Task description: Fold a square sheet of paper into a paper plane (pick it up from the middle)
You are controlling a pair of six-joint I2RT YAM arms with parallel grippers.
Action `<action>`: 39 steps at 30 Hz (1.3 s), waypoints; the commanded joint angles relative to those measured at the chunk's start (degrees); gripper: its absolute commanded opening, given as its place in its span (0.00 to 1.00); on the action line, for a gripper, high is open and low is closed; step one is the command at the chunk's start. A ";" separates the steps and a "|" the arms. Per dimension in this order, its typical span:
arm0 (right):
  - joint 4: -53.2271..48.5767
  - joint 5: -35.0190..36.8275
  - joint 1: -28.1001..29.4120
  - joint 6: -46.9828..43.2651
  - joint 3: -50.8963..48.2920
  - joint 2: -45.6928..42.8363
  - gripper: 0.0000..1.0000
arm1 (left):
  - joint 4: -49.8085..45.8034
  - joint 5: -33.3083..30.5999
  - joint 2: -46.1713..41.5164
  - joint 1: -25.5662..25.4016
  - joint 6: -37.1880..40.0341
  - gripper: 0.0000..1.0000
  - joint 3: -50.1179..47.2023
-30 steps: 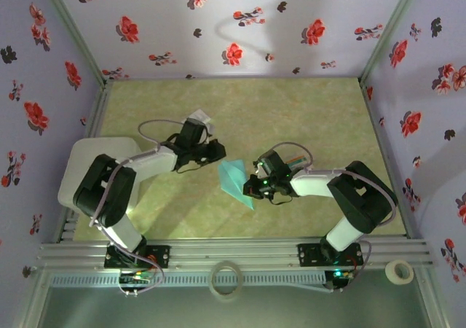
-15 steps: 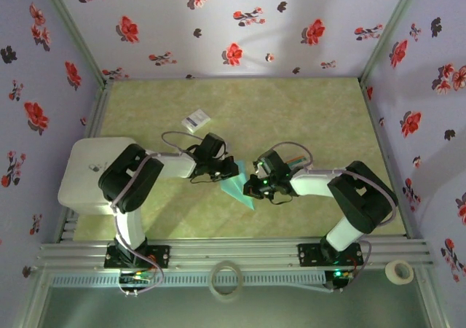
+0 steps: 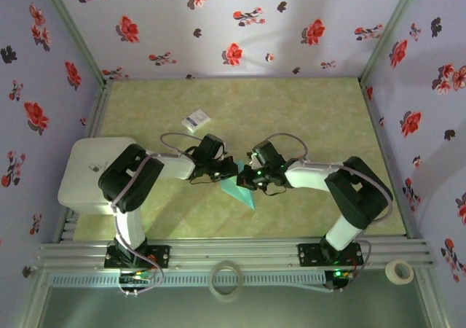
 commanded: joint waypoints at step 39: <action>4.15 1.40 1.73 17.94 -22.51 -23.05 0.38 | 0.92 -0.49 0.41 1.46 -4.31 0.02 -3.88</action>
